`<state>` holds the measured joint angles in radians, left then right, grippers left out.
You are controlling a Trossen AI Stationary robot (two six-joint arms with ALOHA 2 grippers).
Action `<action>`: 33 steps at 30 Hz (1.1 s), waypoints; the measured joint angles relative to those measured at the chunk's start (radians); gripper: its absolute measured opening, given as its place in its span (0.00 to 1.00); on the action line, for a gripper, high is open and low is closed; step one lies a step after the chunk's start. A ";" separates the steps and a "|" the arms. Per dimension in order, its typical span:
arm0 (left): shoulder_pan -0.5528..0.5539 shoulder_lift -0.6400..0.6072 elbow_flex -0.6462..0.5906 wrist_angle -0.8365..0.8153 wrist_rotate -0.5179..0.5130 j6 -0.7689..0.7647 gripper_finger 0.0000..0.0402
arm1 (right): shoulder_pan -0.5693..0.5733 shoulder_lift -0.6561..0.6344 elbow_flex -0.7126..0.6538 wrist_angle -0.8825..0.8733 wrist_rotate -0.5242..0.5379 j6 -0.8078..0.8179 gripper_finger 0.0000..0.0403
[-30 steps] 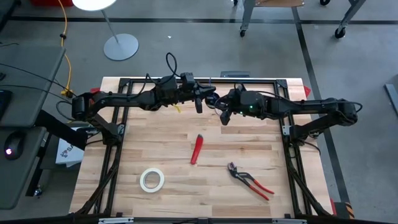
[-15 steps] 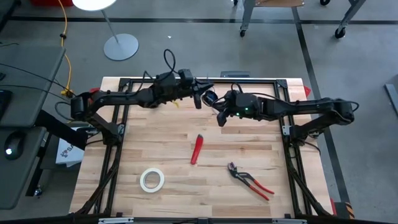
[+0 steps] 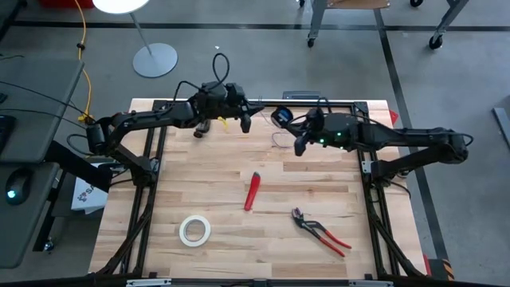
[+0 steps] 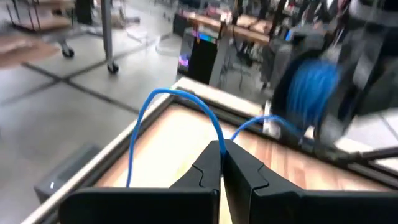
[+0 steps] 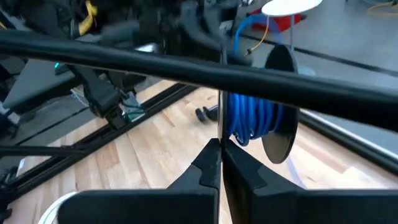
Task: Coil cords
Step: Uncoil the blue wire cable from the black spool
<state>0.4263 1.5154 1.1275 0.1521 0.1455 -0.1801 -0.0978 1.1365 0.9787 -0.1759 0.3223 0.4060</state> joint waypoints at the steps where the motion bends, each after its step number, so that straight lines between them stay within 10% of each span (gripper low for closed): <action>1: 0.000 0.000 0.000 -0.028 0.001 0.005 0.00 | 0.000 -0.014 0.000 -0.006 0.011 -0.002 0.00; 33: -0.168 0.057 -0.001 -0.324 0.173 0.018 0.12 | -0.020 -0.104 0.000 -0.033 0.078 -0.034 0.00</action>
<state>0.2582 1.5726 1.1263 -0.1714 0.3190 -0.1622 -0.1181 1.0325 0.9791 -0.2084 0.4004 0.3722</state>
